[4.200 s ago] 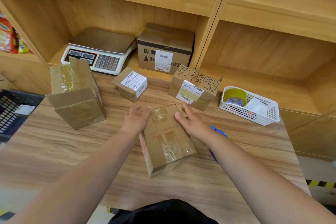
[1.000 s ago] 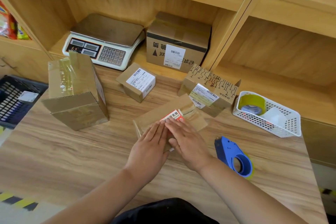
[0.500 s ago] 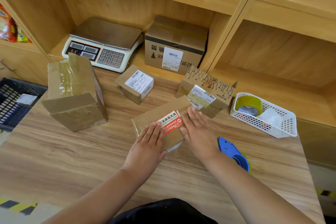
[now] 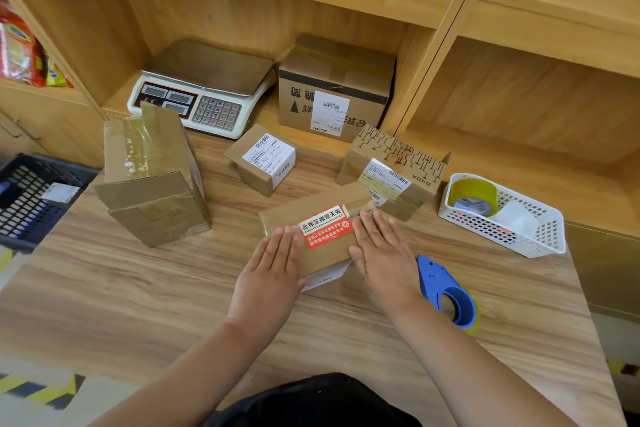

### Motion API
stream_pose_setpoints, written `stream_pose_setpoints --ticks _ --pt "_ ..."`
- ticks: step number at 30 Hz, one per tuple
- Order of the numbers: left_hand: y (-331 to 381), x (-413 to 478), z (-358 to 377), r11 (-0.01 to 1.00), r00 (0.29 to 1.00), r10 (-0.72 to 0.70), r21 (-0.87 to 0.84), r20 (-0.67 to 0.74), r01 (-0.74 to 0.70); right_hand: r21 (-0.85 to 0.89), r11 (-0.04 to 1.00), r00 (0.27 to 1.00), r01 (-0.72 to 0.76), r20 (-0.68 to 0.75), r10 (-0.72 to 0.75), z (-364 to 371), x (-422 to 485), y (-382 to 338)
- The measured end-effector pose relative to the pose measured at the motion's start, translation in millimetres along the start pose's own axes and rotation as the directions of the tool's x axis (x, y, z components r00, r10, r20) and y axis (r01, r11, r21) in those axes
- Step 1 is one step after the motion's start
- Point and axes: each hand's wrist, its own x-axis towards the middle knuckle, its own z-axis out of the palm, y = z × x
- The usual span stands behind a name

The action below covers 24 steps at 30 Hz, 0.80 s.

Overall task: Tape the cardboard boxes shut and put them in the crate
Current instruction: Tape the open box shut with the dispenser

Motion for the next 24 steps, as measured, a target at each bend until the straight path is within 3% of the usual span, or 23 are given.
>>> stream_pose_setpoints --ticks 4,11,15,24 --pt "-7.9 -4.6 1.3 1.0 1.0 0.01 0.015 -0.029 -0.01 0.019 1.0 1.0 0.001 -0.024 -0.001 2.9 -14.0 1.3" --pt "-15.0 -5.9 2.1 0.992 0.989 0.104 0.081 -0.105 -0.096 -0.013 1.0 0.998 0.017 0.059 -0.017 4.1 -30.0 16.4" --pt "-18.5 -1.6 -2.5 0.993 0.977 0.107 0.071 -0.185 -0.095 -0.027 1.0 0.999 0.01 -0.049 -0.012 1.3 -28.2 6.6" --pt "-7.1 14.5 -19.0 0.994 0.996 0.045 0.098 -0.071 -0.038 -0.16 0.987 0.999 -0.004 -0.035 -0.001 0.3 -16.8 -3.7"
